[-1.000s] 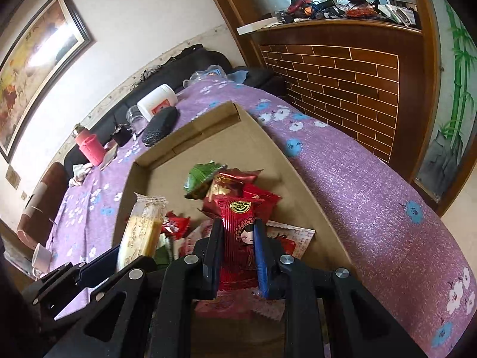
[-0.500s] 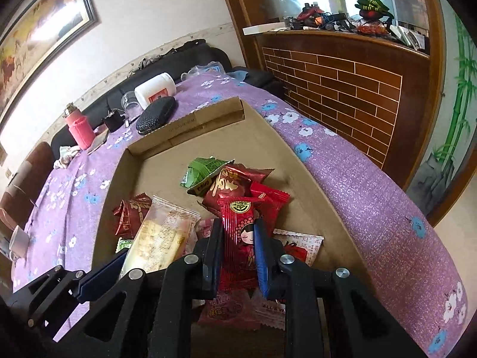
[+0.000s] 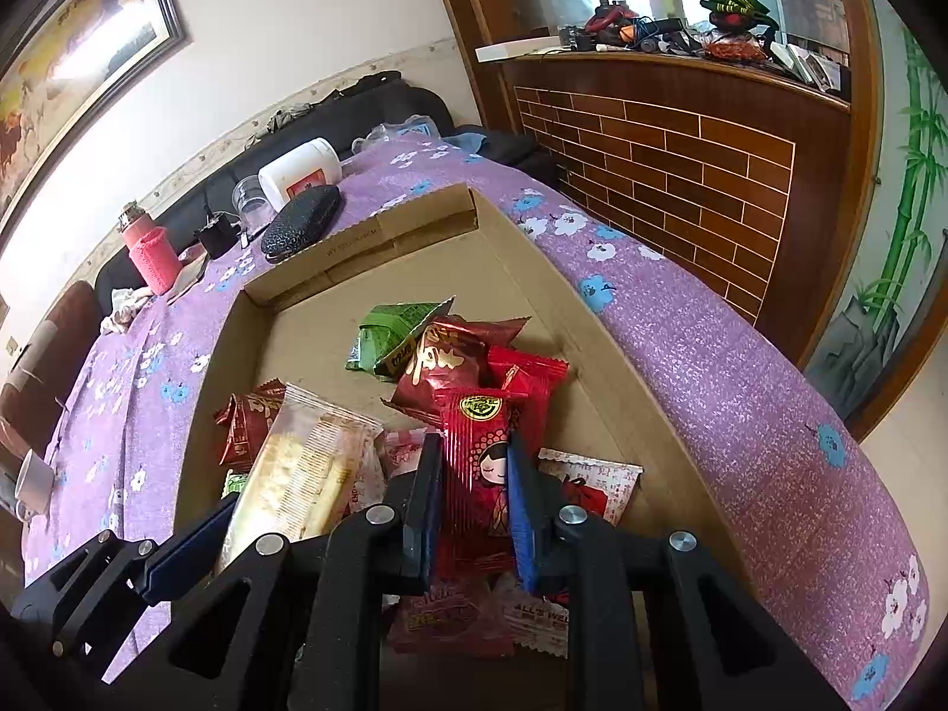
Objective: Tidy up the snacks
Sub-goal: 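Carry the bread packet and red candy over the cardboard tray with both grippers, then open both grippers to drop the bread packet and red candy into the tray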
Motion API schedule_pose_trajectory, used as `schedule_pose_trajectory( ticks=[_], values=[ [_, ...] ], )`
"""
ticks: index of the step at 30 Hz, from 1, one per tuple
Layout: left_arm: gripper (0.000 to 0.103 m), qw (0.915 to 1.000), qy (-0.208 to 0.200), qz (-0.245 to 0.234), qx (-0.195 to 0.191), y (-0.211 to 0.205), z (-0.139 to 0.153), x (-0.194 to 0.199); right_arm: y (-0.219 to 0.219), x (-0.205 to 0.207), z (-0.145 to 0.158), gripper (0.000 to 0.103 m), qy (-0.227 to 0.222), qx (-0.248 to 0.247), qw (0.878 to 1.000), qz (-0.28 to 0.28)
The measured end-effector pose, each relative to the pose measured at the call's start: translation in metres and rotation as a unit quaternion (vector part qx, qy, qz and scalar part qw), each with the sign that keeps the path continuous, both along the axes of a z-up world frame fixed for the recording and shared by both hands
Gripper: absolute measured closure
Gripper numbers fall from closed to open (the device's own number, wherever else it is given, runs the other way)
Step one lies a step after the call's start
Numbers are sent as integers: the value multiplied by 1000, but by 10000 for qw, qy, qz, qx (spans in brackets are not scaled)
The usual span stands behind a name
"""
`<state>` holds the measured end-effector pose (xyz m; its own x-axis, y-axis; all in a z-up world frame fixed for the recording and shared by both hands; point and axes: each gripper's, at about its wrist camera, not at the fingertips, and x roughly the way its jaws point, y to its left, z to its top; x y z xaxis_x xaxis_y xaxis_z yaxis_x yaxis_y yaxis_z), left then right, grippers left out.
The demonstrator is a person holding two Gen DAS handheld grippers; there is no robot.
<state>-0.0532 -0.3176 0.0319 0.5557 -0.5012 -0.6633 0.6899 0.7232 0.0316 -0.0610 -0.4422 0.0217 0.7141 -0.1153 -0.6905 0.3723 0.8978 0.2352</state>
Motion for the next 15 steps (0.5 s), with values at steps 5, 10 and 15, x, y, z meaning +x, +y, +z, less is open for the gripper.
schedule_pose_trajectory(
  ticks=[5, 10, 15],
  values=[
    [70, 10000, -23, 5, 6, -1, 1, 0, 0, 0, 0, 81, 24, -41, 10000, -19],
    [69, 10000, -82, 0, 38, -1, 1, -2, 0, 1, -1, 81, 39, -51, 10000, -40],
    [68, 9999, -128, 5, 23, -1, 2, -4, -1, 0, -1, 81, 53, -55, 9999, -83]
  ],
)
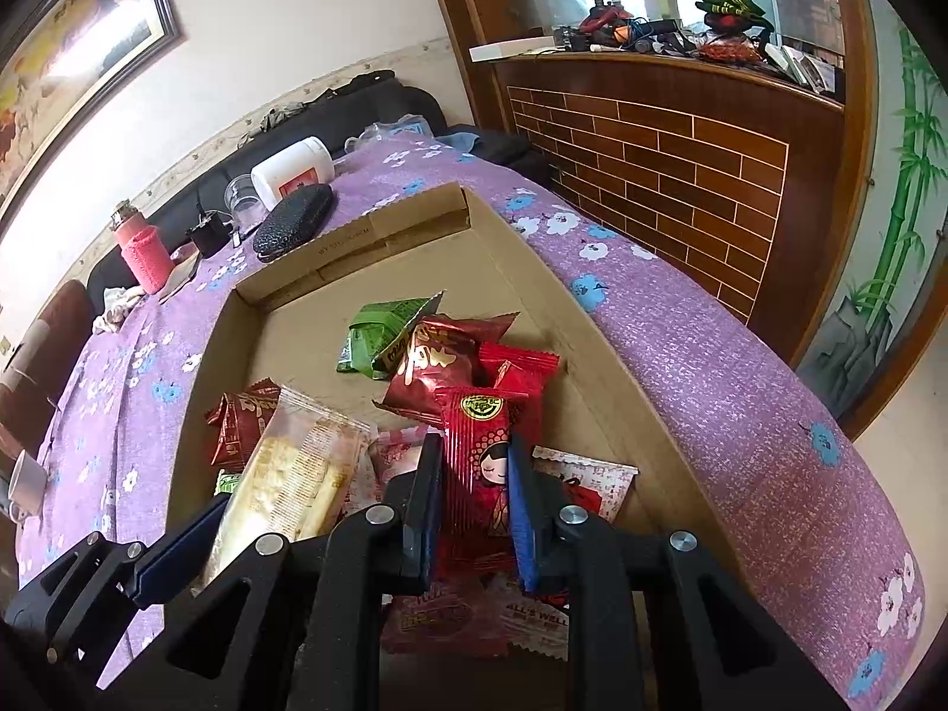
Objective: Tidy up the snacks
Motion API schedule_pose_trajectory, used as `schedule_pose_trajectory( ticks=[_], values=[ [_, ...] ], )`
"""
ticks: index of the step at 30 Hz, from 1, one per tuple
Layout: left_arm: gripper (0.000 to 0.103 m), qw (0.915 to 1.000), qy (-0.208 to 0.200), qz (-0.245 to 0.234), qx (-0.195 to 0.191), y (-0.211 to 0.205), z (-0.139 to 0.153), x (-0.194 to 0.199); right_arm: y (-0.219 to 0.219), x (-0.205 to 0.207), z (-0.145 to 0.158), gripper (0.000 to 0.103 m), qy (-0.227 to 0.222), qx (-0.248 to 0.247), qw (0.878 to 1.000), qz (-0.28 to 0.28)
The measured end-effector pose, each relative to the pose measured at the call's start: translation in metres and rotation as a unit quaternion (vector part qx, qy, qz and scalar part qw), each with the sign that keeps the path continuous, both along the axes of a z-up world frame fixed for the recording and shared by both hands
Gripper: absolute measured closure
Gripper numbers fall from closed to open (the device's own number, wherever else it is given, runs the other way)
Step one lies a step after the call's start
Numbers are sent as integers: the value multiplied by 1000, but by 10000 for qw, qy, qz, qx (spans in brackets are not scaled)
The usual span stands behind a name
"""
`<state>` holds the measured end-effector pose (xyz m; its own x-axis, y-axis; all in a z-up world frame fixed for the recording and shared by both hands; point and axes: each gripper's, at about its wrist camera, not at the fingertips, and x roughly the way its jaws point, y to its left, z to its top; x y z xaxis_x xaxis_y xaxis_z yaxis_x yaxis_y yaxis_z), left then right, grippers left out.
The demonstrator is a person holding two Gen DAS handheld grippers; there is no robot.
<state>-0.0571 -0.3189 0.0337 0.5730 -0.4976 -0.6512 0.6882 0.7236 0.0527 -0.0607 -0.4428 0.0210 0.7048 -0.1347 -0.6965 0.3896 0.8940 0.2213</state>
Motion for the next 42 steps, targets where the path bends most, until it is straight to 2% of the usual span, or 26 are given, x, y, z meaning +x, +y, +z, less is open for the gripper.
schedule_pose_trajectory(
  ticks=[4, 6, 9, 10, 11, 13, 16, 18, 22, 24, 25, 29, 31, 33, 36, 40, 42],
  values=[
    [64, 9997, -248, 49, -30, 2, 5, -5, -3, -1, 0, 73, 45, 23, 9999, -87],
    [57, 9993, -341, 123, -19, 3, 6, -4, -1, -3, 2, 71, 2, -63, 9999, -136],
    [56, 9993, -313, 181, -27, 4, 6, -1, 1, -8, 5, 61, -59, -220, 9995, -235],
    [54, 9994, -295, 200, -21, 4, 6, 1, 0, -10, 7, 53, -126, -225, 9994, -245],
    [48, 9995, -260, 201, -3, 4, 5, 2, 0, -11, 8, 40, -174, -222, 9993, -248],
    [46, 9994, -283, 222, 10, 6, 7, 1, 1, -16, 11, 30, -287, -298, 9987, -308],
    [38, 9981, -547, 284, 44, 10, 16, -7, 4, -21, 16, 29, -446, -437, 9973, -398],
    [25, 9973, -635, 370, 25, 17, 23, -11, 3, -26, 19, 26, -581, -455, 9963, -448],
    [22, 9964, -660, 536, -38, 36, 36, -15, -1, -39, 24, 25, -904, -398, 9931, -633],
    [15, 9963, -616, 593, 16, 47, 40, -16, -2, -43, 27, 22, -1012, -423, 9914, -718],
    [12, 9964, -580, 610, 42, 53, 41, -16, -1, -46, 28, 19, -1017, -474, 9906, -779],
    [0, 9956, -601, 720, 41, 84, 45, -19, 9, -51, 30, 18, -852, -720, 9900, -866],
    [0, 9951, -647, 743, 52, 92, 44, -20, 14, -55, 31, 18, -726, -652, 9911, -908],
    [0, 9945, -712, 761, 68, 95, 40, -22, 19, -63, 36, 16, -782, -574, 9911, -906],
    [0, 9934, -767, 838, 170, 96, 34, -22, 32, -75, 50, 11, -885, -769, 9885, -958],
    [0, 9946, -682, 756, -184, 104, 40, -22, 48, -86, 52, 10, -869, -840, 9869, -1066],
    [0, 9929, -678, 965, -162, 107, 42, -18, 50, -86, 47, 10, -778, -778, 9873, -1143]
  ],
)
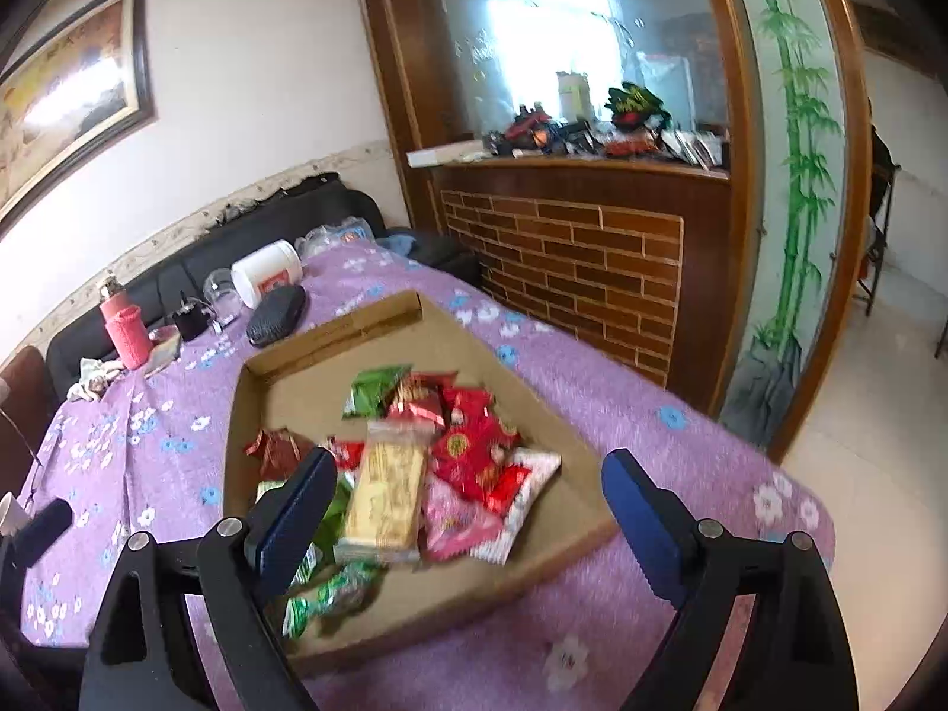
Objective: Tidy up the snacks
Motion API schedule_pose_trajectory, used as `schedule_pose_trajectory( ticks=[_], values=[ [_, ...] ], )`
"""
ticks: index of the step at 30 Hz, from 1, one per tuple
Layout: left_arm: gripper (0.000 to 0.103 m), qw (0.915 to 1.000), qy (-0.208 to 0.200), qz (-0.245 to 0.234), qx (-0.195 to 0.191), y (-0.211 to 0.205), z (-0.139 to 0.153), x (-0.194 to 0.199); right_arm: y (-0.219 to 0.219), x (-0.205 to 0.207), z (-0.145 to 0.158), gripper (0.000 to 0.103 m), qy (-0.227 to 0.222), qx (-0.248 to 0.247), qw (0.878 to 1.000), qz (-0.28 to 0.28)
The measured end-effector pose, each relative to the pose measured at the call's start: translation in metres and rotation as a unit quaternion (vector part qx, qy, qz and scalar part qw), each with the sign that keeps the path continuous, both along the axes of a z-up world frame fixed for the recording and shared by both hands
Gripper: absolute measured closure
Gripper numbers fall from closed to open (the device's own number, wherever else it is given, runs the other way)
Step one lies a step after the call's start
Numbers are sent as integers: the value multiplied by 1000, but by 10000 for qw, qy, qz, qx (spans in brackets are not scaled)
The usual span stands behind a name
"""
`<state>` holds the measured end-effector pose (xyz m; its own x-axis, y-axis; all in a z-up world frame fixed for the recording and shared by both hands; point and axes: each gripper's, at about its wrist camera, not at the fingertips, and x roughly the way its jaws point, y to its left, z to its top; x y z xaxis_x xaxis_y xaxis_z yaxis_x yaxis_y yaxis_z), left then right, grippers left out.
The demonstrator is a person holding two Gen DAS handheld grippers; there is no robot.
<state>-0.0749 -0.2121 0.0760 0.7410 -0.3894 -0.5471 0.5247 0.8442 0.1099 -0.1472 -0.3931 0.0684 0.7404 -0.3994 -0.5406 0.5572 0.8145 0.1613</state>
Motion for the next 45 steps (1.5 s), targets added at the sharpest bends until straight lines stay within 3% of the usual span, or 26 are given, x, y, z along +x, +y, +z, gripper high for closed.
schedule_pose_trajectory(
  ticks=[5, 8, 14, 20, 26, 35, 45],
  values=[
    [0, 9971, -490, 482, 330, 2, 4, -2, 9, 1, -8, 10, 78, 100, 9998, -156],
    [0, 9963, -701, 460, 175, 7, 9, -7, 15, 0, -9, 10, 23, 32, 9998, -186],
    [0, 9994, -295, 205, 26, 8, 6, 2, 12, -4, -13, 10, -96, 46, 9996, -247],
    [0, 9976, -499, 471, 112, 7, 5, 3, 12, -1, -18, 10, -38, -21, 9998, -179],
    [0, 9971, -266, 638, 332, 6, -2, 11, 21, 0, -16, 10, -84, -275, 9995, -127],
    [0, 9950, -492, 664, 557, 1, -6, 4, 34, 6, -14, 8, 37, -626, 9980, -67],
    [0, 9948, -517, 692, 534, 2, -3, 3, 33, 1, -15, 8, -18, -587, 9981, -162]
  ],
)
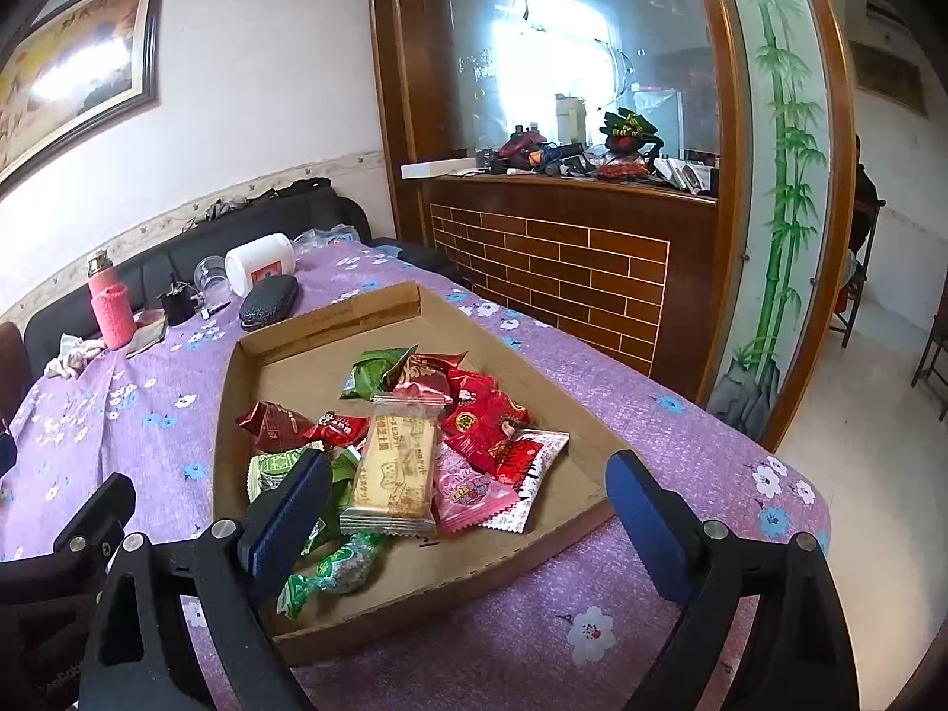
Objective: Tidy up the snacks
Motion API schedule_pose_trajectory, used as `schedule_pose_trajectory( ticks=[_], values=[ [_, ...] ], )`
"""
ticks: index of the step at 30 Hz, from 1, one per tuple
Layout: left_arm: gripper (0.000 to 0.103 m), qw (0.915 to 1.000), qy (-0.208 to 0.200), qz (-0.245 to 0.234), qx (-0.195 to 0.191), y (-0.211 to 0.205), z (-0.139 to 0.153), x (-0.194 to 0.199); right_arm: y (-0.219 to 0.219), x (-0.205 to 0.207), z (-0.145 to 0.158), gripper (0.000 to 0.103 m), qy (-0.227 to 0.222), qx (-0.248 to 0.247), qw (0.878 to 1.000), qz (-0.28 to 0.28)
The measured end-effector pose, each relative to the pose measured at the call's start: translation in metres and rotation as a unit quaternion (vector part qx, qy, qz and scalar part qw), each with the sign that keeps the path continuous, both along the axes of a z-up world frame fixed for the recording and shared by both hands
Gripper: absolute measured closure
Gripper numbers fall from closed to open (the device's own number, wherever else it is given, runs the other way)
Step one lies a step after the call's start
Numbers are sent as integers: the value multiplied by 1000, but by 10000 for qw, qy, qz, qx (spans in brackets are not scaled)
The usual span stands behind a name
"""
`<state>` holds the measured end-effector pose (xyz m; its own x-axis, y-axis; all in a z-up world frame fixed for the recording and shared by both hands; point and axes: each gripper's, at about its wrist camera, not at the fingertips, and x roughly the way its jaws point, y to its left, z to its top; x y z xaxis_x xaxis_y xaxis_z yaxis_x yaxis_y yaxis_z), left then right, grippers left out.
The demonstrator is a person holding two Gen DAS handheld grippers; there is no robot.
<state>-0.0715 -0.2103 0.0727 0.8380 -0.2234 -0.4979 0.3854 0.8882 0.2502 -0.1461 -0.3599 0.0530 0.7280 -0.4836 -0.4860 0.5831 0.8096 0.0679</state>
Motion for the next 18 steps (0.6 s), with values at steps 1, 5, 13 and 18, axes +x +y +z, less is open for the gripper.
schedule_pose_trajectory(
  ticks=[1, 5, 13, 18],
  values=[
    [0, 10000, -31, 18, 9, 0, 0, 0, 0, 0, 0, 8, 6, -10, 10000, -2],
    [0, 10000, 13, 20, 8, 0, 0, 0, 2, -1, 1, 7, -23, -77, 10000, -3],
    [0, 9999, 78, 119, 36, 1, -2, 4, -1, -2, 0, 7, -41, -6, 10000, 10],
    [0, 9999, 91, 123, 25, 1, -2, 4, -1, -3, 0, 7, -45, -5, 10000, 5]
  ],
)
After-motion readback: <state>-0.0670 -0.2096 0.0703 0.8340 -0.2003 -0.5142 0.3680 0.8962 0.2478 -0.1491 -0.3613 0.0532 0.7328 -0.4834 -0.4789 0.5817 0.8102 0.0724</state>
